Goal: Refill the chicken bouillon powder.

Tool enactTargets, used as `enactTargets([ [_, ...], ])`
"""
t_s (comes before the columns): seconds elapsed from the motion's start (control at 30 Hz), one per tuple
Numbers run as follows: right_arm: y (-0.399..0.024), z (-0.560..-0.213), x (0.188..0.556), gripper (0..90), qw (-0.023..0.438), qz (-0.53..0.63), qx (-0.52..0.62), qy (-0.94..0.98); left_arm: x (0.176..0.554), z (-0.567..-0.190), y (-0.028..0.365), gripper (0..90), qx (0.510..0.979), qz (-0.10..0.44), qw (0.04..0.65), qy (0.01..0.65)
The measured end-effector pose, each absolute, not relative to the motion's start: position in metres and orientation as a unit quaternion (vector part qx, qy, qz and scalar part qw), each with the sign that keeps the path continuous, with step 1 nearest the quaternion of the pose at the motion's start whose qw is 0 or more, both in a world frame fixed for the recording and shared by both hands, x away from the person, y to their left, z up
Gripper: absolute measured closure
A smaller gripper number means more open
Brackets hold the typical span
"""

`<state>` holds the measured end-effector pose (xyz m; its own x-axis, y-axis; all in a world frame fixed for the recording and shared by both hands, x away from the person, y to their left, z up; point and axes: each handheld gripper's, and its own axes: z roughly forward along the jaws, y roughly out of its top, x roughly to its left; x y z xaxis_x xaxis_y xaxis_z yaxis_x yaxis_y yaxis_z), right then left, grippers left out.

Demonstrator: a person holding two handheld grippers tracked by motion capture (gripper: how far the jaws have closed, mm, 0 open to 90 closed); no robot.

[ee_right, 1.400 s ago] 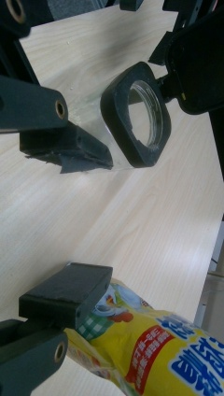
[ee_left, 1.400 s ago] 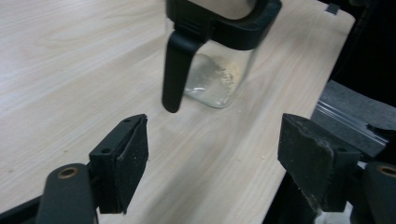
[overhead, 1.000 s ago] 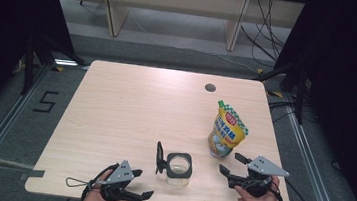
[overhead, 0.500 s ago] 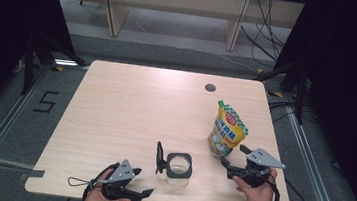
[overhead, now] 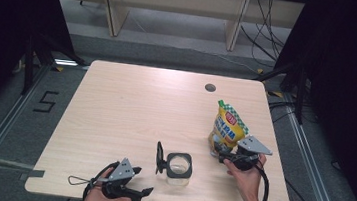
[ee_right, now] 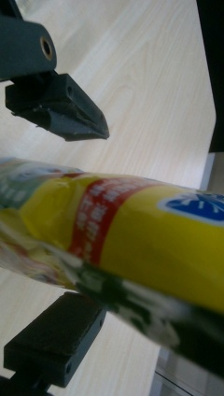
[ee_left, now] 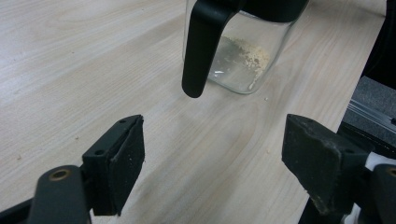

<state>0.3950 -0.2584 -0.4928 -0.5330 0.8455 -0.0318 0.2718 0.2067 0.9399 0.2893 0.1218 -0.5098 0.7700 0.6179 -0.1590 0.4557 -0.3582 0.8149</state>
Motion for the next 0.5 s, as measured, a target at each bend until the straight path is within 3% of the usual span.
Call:
enactTargets([
  [0.13,-0.2616,-0.4927,0.3958,19.7,0.283,0.494,0.400,0.718,0.2897,-0.5112,0.1199,21.3,0.825,0.091,0.462,0.313],
  [0.3,-0.2652,-0.4931,0.3979,35.7,0.295,0.498,0.379,0.722,0.2900,-0.5127,0.1172,21.6,0.827,0.088,0.460,0.310],
  [0.43,-0.2658,-0.4920,0.4004,39.7,0.302,0.501,0.354,0.730,0.2885,-0.5133,0.1159,24.9,0.829,0.082,0.457,0.311],
  [0.5,-0.2670,-0.4908,0.3983,40.6,0.275,0.503,0.367,0.733,0.2896,-0.5134,0.1159,25.1,0.831,0.086,0.461,0.299],
])
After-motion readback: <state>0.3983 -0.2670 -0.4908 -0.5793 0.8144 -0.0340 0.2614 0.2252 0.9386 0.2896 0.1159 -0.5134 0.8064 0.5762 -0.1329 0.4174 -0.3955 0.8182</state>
